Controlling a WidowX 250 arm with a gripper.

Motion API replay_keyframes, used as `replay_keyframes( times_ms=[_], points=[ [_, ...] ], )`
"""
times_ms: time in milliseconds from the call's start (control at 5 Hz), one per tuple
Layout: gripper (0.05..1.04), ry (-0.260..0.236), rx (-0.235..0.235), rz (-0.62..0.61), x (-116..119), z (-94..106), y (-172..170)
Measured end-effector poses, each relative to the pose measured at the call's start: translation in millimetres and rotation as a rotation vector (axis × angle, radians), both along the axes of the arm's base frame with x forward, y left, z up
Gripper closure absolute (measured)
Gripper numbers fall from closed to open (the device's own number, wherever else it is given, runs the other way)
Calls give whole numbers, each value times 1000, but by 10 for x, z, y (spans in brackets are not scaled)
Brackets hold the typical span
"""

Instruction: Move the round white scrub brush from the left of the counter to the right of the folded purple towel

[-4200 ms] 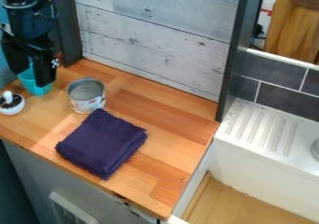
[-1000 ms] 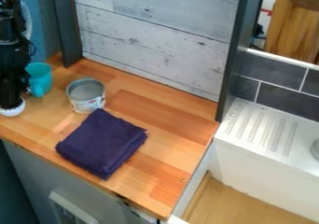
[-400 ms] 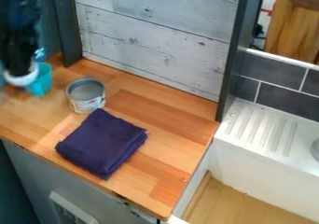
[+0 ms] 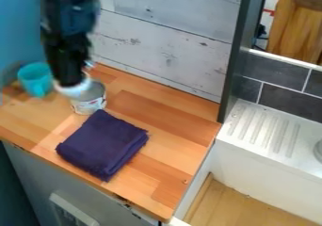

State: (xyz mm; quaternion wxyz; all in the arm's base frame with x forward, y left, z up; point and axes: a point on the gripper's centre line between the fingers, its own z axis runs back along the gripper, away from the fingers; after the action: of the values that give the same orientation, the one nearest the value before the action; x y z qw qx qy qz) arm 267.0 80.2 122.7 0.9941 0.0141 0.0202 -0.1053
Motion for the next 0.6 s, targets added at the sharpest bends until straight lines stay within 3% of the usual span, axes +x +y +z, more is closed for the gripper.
replay_keyframes(
  times_ms=[200, 400, 600],
  points=[
    [818, 24, -28, -96, 24, -60, -456],
    [818, 24, -60, -226, 63, -283, -838],
    [818, 50, -52, -300, 35, -422, -896]
  ],
)
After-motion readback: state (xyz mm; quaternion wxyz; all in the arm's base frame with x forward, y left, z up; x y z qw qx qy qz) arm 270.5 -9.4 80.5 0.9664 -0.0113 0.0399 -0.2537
